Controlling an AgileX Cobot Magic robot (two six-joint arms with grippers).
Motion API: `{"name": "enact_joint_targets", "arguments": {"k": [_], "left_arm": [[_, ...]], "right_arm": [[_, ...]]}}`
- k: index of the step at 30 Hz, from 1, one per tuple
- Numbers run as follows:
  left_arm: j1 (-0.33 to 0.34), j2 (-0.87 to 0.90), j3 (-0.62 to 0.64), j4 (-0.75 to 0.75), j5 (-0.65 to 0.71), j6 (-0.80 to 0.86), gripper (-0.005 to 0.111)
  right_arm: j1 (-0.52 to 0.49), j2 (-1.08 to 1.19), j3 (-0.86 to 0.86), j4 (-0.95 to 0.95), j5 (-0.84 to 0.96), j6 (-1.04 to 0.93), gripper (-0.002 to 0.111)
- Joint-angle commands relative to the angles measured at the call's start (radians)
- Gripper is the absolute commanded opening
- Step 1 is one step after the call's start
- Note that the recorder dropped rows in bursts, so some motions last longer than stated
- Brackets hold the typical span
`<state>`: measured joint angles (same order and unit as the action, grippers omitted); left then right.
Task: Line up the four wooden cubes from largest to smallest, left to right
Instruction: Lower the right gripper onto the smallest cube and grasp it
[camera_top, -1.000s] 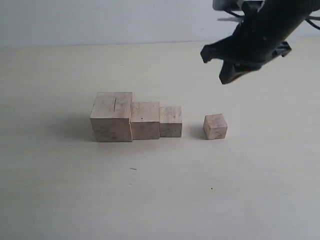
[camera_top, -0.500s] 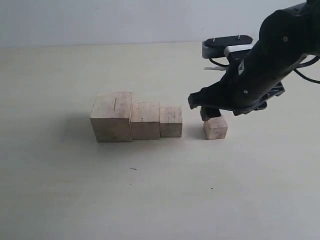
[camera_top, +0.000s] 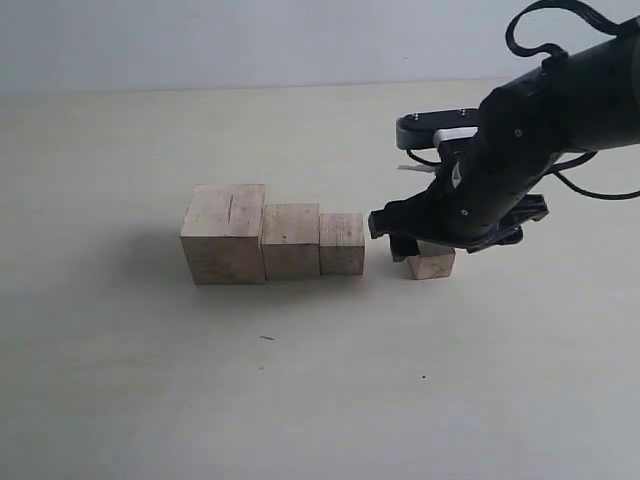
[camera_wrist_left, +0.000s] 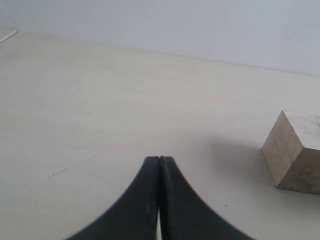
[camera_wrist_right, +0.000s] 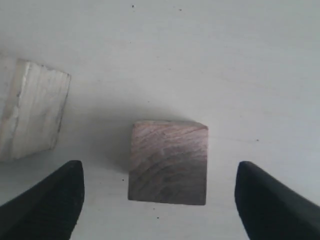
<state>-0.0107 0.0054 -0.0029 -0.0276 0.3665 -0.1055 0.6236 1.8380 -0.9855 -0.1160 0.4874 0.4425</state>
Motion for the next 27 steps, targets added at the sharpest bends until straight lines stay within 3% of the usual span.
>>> {"name": "enact_joint_targets", "arguments": {"k": [1, 3, 9, 20, 22, 27], "left_arm": [[-0.005, -0.005, 0.003, -0.005, -0.008, 0.000, 0.000], [-0.005, -0.005, 0.003, -0.005, -0.008, 0.000, 0.000], [-0.005, -0.005, 0.003, -0.005, -0.008, 0.000, 0.000], [-0.005, -0.005, 0.003, -0.005, -0.008, 0.000, 0.000], [-0.005, -0.005, 0.003, -0.005, -0.008, 0.000, 0.000], [-0.005, -0.005, 0.003, -0.005, -0.008, 0.000, 0.000]], "right_arm": [[0.004, 0.022, 0.002, -0.025, -0.029, 0.030, 0.078], [0.004, 0.026, 0.002, -0.025, -0.036, 0.030, 0.074], [0.004, 0.026, 0.002, -0.025, -0.035, 0.030, 0.048], [0.004, 0.026, 0.002, -0.025, -0.003, 0.030, 0.045], [0.004, 0.026, 0.002, -0.025, 0.008, 0.030, 0.036], [0.004, 0.020, 0.002, -0.027, 0.052, -0.098, 0.000]]}}
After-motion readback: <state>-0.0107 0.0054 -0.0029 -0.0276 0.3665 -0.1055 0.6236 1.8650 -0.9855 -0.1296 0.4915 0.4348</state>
